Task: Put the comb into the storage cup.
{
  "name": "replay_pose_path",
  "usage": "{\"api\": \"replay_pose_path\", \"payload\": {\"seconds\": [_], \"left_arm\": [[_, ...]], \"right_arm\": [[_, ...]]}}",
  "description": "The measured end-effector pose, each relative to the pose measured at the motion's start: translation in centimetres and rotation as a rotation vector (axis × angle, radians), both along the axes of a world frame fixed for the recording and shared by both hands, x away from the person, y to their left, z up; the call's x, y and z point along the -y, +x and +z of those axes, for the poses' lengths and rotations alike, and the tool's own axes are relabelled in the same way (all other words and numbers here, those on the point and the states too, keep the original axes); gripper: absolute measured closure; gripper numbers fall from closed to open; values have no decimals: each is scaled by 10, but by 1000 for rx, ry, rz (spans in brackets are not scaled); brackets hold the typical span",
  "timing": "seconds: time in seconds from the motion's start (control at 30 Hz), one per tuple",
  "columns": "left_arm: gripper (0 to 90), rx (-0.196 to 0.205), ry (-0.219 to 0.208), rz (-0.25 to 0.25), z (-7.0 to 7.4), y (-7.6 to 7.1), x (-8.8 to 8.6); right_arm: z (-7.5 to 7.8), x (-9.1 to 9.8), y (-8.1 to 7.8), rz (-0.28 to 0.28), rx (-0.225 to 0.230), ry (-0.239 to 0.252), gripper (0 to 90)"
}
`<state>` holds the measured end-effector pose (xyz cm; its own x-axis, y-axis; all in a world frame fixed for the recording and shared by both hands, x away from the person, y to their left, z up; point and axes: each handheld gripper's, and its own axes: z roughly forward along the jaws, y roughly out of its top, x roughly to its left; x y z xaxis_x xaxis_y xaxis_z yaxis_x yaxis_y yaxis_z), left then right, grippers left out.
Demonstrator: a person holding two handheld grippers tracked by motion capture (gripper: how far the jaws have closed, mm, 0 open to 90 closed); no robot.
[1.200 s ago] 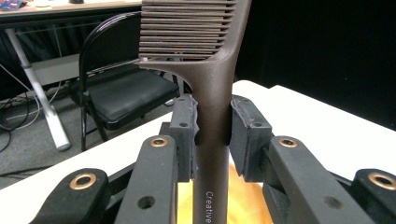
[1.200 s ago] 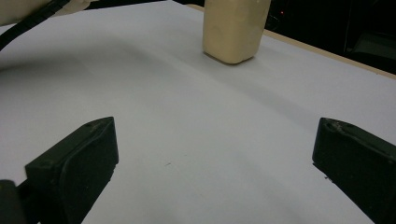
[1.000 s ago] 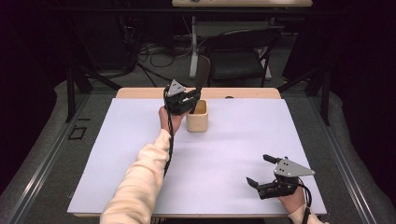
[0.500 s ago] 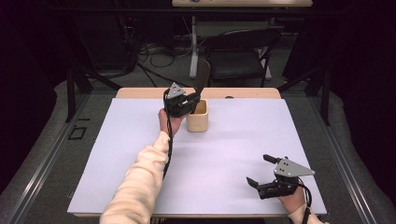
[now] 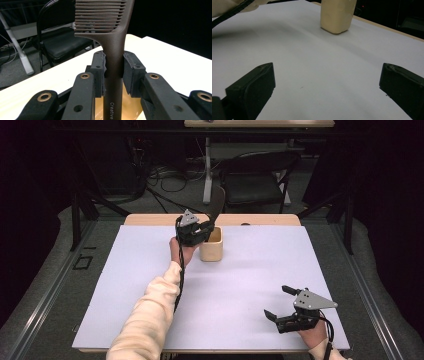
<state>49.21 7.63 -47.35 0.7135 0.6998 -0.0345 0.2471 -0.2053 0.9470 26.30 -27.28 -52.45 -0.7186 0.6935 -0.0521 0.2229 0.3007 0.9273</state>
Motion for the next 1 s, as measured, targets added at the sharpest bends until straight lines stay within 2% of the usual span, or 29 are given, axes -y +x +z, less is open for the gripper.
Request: {"api": "replay_pose_path", "payload": {"seconds": [1.0], "left_arm": [[724, -34, 37, -26, -4, 2, 3]], "right_arm": [[0, 0, 0, -1, 0, 0, 0]]}}
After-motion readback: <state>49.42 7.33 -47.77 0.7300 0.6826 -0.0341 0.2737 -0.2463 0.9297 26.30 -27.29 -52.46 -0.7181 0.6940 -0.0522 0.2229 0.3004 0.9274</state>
